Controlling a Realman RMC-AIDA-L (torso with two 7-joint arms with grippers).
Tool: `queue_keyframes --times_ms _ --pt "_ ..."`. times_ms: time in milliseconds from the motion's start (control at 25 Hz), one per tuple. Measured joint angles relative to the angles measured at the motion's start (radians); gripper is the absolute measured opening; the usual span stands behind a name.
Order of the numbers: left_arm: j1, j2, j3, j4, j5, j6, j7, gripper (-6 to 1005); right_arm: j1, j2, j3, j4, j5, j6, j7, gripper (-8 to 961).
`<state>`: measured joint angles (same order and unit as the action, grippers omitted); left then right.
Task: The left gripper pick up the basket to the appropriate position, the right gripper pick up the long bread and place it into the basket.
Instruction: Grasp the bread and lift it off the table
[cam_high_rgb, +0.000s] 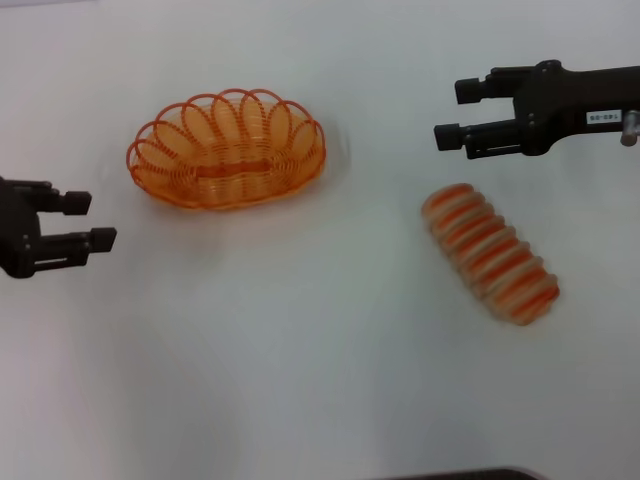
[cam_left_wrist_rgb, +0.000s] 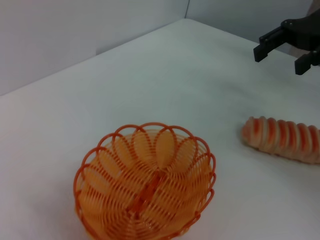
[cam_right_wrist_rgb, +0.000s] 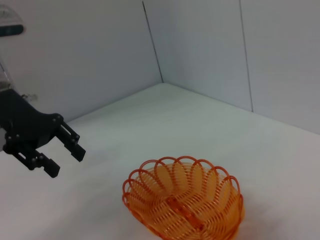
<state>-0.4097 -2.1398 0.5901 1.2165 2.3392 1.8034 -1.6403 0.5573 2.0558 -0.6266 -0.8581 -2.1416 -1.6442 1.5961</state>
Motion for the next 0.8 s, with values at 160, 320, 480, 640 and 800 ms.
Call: queue_keyframes --times_ms 160,320,480,640,800 --pt "0.015 -0.004 -0.035 -0.017 -0.007 0.004 0.012 567 0.003 0.006 -0.005 0.001 -0.007 0.017 0.016 818" --pt "0.022 -0.001 -0.058 -0.047 -0.009 0.009 0.014 688 0.008 0.006 -0.008 0.009 -0.01 0.027 0.026 818" --pt "0.028 -0.004 -0.056 -0.056 -0.007 0.007 0.016 821 0.014 0.001 -0.008 0.009 -0.01 0.032 0.035 818" --pt "0.028 -0.004 -0.052 -0.063 -0.005 0.018 0.019 843 0.02 -0.006 -0.014 0.01 -0.012 0.044 0.053 818" --pt "0.029 -0.004 -0.055 -0.063 -0.006 0.041 0.018 865 0.022 -0.009 -0.018 0.01 -0.012 0.048 0.053 818"
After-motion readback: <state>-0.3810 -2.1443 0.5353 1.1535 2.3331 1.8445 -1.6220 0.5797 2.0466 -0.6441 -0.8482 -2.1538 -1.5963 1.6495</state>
